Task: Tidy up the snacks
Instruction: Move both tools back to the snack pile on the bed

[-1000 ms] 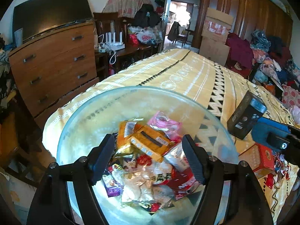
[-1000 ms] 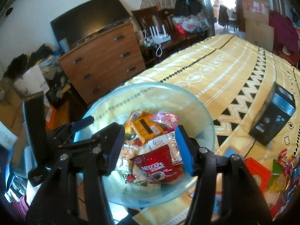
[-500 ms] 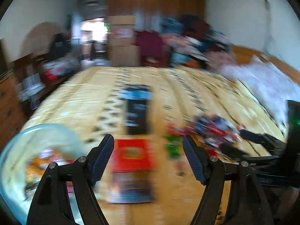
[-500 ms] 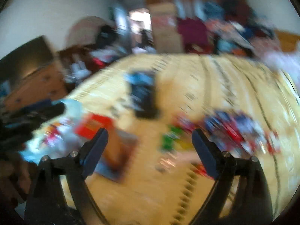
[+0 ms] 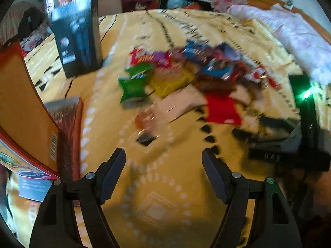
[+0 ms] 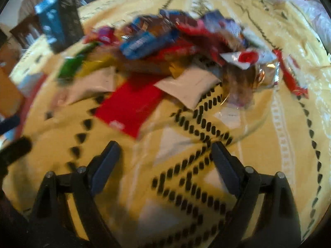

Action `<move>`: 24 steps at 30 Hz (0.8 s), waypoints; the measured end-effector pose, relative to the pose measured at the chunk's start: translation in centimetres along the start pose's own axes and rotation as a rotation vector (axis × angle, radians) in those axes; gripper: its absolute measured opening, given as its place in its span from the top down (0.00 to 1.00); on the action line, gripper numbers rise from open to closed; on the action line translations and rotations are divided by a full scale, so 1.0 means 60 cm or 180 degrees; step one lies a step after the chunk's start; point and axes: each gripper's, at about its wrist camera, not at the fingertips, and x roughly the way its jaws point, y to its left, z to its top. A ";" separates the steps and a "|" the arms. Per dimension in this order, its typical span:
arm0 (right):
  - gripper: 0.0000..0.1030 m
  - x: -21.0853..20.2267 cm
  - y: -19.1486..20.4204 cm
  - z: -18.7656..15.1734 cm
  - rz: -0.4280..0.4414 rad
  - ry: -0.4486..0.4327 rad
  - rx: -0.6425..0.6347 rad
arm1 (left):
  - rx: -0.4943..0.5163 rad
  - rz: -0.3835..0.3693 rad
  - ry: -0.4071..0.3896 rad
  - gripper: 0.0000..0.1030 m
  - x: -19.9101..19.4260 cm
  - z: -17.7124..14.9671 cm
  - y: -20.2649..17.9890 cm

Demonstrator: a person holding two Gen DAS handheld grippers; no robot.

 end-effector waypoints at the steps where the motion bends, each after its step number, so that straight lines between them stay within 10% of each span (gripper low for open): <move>1: 0.06 0.005 0.002 0.006 -0.0043 -0.0047 -0.0029 | 0.0001 0.0044 0.0013 0.25 0.011 -0.009 0.004; 24: 0.00 0.037 0.010 0.019 -0.0101 -0.0178 -0.0146 | -0.0035 0.0206 -0.0035 0.11 0.070 -0.026 0.030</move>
